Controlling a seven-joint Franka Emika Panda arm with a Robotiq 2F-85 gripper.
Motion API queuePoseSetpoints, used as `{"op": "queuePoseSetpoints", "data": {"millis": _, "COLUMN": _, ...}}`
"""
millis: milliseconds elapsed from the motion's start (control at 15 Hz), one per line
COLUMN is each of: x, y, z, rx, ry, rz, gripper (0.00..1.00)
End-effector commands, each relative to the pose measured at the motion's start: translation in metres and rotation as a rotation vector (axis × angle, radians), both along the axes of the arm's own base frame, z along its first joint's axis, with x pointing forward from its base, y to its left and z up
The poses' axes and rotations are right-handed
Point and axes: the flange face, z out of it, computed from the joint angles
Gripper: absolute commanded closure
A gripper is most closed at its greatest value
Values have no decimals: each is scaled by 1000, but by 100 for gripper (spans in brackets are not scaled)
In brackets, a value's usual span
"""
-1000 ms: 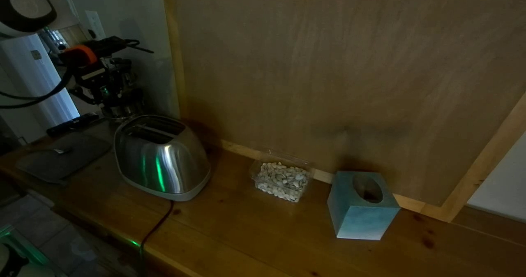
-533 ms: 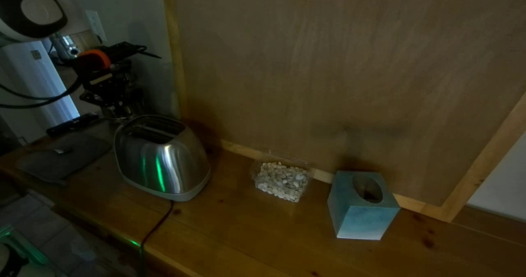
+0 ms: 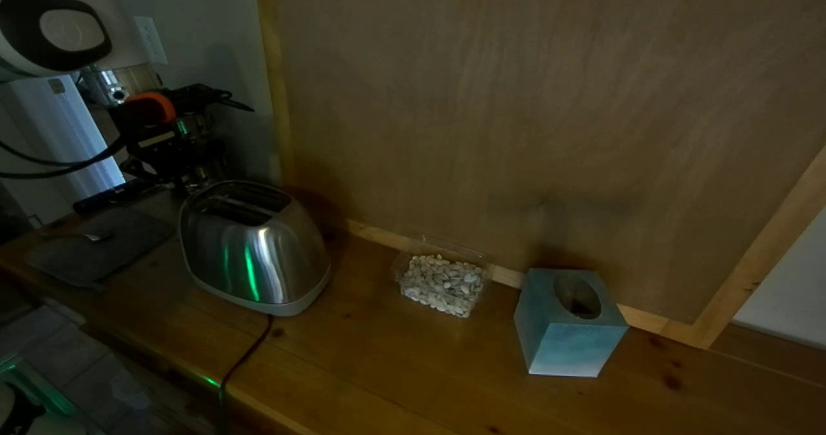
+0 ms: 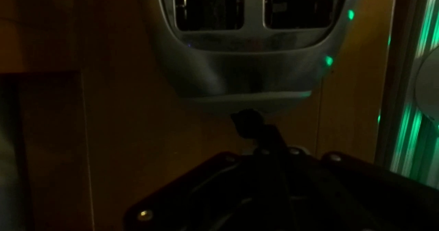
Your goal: Push the lever of the toaster down
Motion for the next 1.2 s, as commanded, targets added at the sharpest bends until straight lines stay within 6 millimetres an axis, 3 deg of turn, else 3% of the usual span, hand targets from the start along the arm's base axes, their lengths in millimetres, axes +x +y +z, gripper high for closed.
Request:
{"op": "queuePoseSetpoints", "data": {"millis": 0, "x": -2, "y": -3, "z": -7, "rx": 28, "ry": 11, "rz": 8, "gripper": 100}}
{"op": "queuePoseSetpoints", "data": {"millis": 667, "x": 5, "y": -8, "z": -11, "rx": 47, "ry": -59, "rz": 12, "gripper": 100}}
{"op": "queuePoseSetpoints", "data": {"millis": 1133, "x": 5, "y": -7, "z": -41, "rx": 56, "ry": -10, "rz": 13, "gripper": 100}}
